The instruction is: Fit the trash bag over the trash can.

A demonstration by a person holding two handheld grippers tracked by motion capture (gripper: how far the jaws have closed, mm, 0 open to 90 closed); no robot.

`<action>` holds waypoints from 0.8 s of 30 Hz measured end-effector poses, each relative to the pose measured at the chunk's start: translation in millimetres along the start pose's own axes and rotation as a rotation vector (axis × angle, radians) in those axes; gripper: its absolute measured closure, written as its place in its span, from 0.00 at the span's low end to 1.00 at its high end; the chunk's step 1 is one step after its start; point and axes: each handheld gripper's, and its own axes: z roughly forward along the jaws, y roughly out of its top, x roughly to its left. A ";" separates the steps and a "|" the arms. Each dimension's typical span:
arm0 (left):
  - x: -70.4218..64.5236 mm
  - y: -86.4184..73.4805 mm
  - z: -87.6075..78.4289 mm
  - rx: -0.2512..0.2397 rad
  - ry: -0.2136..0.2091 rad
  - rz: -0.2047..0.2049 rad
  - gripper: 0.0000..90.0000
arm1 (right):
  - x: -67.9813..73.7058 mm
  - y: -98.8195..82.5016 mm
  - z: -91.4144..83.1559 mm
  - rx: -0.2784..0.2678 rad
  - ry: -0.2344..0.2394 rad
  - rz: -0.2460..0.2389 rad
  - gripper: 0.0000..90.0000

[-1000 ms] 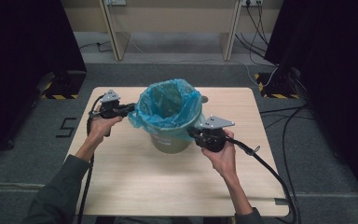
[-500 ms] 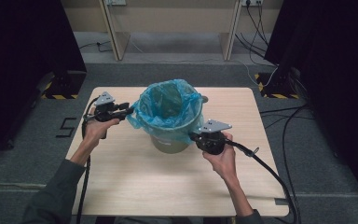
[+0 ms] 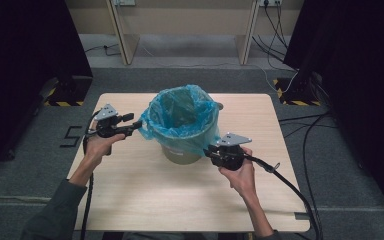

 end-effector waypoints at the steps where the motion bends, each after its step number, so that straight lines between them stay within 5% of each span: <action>1: -1.4 1.1 -7.3 -0.010 -0.002 -0.005 0.49 | 0.3 1.8 -4.8 -0.004 -0.011 0.005 0.71; 6: -11.5 -1.6 -22.4 -0.034 -0.019 -0.005 0.44 | 0.3 9.7 -26.7 -0.037 -0.032 0.026 0.57; 11: -27.4 -6.1 -28.6 -0.050 -0.061 0.018 0.44 | -8.2 19.8 -37.3 -0.065 -0.076 0.034 0.54; 24: -57.0 -9.6 -12.7 -0.050 -0.182 0.086 0.35 | -20.2 52.7 -42.8 -0.116 -0.089 0.059 0.51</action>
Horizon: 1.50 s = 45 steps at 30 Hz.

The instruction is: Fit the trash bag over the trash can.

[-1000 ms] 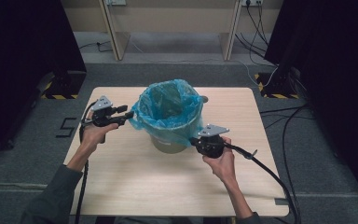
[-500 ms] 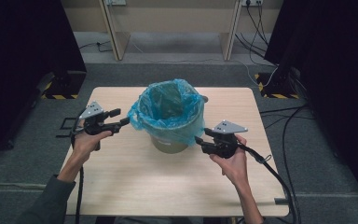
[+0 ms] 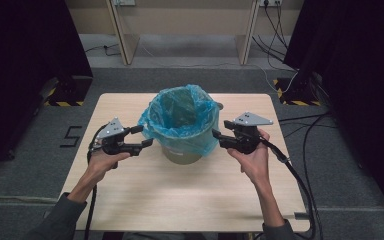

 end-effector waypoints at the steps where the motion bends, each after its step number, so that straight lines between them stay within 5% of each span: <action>1: -3.2 0.9 3.0 -0.002 -0.009 0.003 0.35 | 0.7 -0.2 0.8 0.001 0.003 0.001 0.51; 7: -10.4 4.5 9.3 0.025 -0.002 0.051 0.41 | 2.0 -1.7 4.0 0.010 0.009 -0.003 0.50; 15: -9.2 -5.2 17.7 0.068 -0.048 0.099 0.94 | 0.3 12.0 1.9 -0.015 0.002 -0.005 0.51; 20: -7.6 -13.0 16.7 0.085 -0.049 0.096 0.97 | -3.8 27.7 5.5 -0.017 -0.011 -0.008 0.49; 24: -8.0 -16.7 12.0 0.080 -0.046 0.093 0.96 | -15.0 53.5 19.4 0.002 -0.061 0.000 0.48; 28: -12.1 -17.8 7.3 0.082 -0.065 0.094 0.79 | -26.7 64.9 38.7 0.043 -0.100 0.019 0.47; 31: -15.3 -21.4 2.1 0.083 -0.097 0.088 0.62 | -34.5 66.4 52.7 0.080 -0.126 0.027 0.47; 36: -13.2 -30.2 -7.7 0.063 -0.089 0.037 0.43 | -41.1 59.0 70.8 0.165 -0.149 0.014 0.45; 41: -7.2 -43.5 -22.8 0.054 -0.062 0.005 0.36 | -39.5 52.6 79.2 0.206 -0.148 0.003 0.42; 45: -1.8 -57.1 -33.0 0.080 -0.033 -0.014 0.34 | -39.0 57.1 74.6 0.174 -0.142 0.015 0.41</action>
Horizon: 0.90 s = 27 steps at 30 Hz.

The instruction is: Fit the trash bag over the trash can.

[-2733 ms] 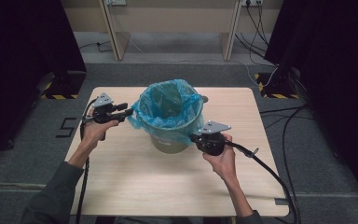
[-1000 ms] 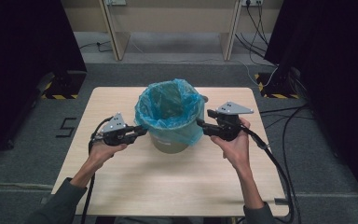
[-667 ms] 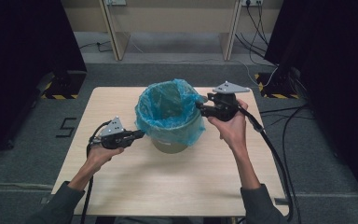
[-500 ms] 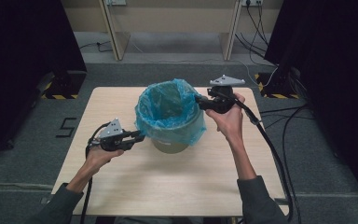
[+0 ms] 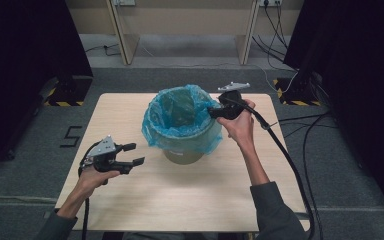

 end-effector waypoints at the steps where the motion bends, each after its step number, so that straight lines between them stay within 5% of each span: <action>1: 0.0 0.0 0.0 0.000 0.000 0.000 0.34 | 0.0 0.0 0.0 0.000 0.000 0.000 0.41; 8: 7.9 -29.4 -4.3 0.086 0.075 -0.031 0.28 | 11.2 19.3 -13.9 -0.061 0.027 -0.021 0.41; 10: 10.2 -39.6 -4.7 0.145 0.118 -0.049 0.26 | 21.4 27.5 -12.1 -0.062 0.048 -0.051 0.40; 20: 14.3 -60.5 -9.2 0.228 0.160 -0.092 0.26 | 48.9 50.7 14.4 -0.002 0.133 -0.115 0.38; 27: 14.4 -68.9 -8.4 0.273 0.162 -0.099 0.26 | 56.3 54.1 29.7 0.037 0.135 -0.127 0.37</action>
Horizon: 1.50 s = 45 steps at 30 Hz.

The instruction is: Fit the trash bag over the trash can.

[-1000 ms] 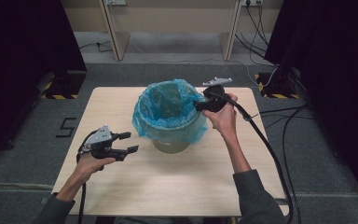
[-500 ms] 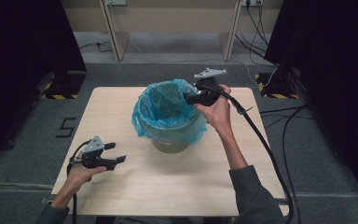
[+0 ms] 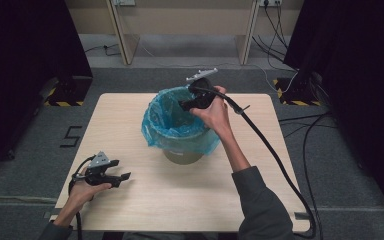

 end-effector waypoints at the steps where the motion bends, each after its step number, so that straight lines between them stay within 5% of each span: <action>1: -0.1 -2.0 1.1 0.026 0.014 0.011 0.26 | -1.0 -1.8 3.2 0.010 -0.006 -0.004 0.36; 18: -2.3 -8.3 -0.5 0.041 0.042 -0.002 0.21 | 1.9 -4.6 3.6 0.040 0.045 0.014 0.34; 30: -2.8 -8.7 -0.7 0.041 0.045 -0.003 0.21 | -3.1 -7.4 16.8 0.080 0.005 0.036 0.34; 45: -2.8 -8.7 -0.8 0.040 0.044 -0.004 0.21 | -15.5 -15.8 -18.8 0.039 -0.035 0.021 0.33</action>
